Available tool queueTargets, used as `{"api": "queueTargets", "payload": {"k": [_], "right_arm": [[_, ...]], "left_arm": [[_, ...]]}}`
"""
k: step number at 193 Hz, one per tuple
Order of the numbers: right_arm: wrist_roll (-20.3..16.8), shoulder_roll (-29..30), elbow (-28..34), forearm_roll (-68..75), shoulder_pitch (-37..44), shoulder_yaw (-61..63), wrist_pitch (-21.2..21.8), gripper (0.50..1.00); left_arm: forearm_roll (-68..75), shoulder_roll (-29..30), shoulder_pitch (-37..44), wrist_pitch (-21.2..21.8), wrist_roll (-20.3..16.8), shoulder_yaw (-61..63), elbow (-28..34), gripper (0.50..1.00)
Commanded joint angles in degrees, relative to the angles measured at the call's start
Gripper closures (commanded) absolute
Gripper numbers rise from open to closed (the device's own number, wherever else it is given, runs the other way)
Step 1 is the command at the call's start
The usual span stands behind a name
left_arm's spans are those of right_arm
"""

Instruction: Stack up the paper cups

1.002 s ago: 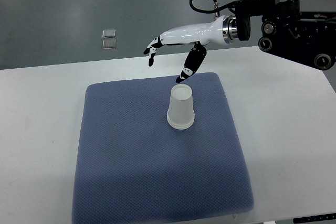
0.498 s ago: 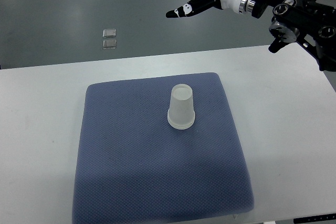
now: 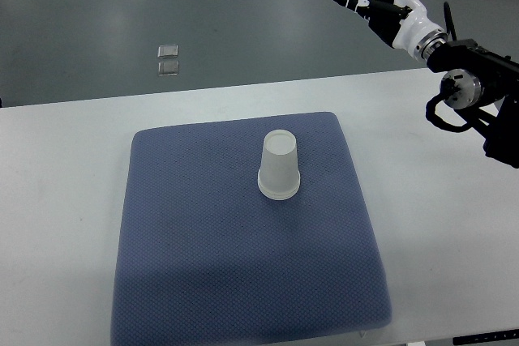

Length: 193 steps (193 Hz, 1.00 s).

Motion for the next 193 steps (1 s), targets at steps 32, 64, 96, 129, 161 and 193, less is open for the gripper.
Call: {"api": "queueTargets", "payload": {"k": [32,64,96,129,161,193], "right_arm": [[0.07,0.26,-0.03,13.17,-1.63,0.36,-0.16,0.587],[0.59,2.28,-0.39,13.26,-2.86,0.62,-0.16,0.587],[0.86,2.54,-1.0,13.52,-4.7,1.76,0.37,0.587],[0.86,4.21,-1.26,12.64,-6.9,6.16,0.63,0.587],[0.86,4.3,-1.35,12.64,-7.08,6.33,0.63,0.587],[0.86,4.39,-1.35,12.64,-7.43,6.33,0.63,0.587]], "left_arm": [[0.02,0.0,0.0,0.0,0.0,0.0,0.0,0.5],[0.02,0.0,0.0,0.0,0.0,0.0,0.0,0.5],[0.02,0.0,0.0,0.0,0.0,0.0,0.0,0.5],[0.02,0.0,0.0,0.0,0.0,0.0,0.0,0.5],[0.02,0.0,0.0,-0.18,0.18,0.0,-0.62,0.5],[0.02,0.0,0.09,-0.26,0.79,0.0,-0.62,0.5]]}}
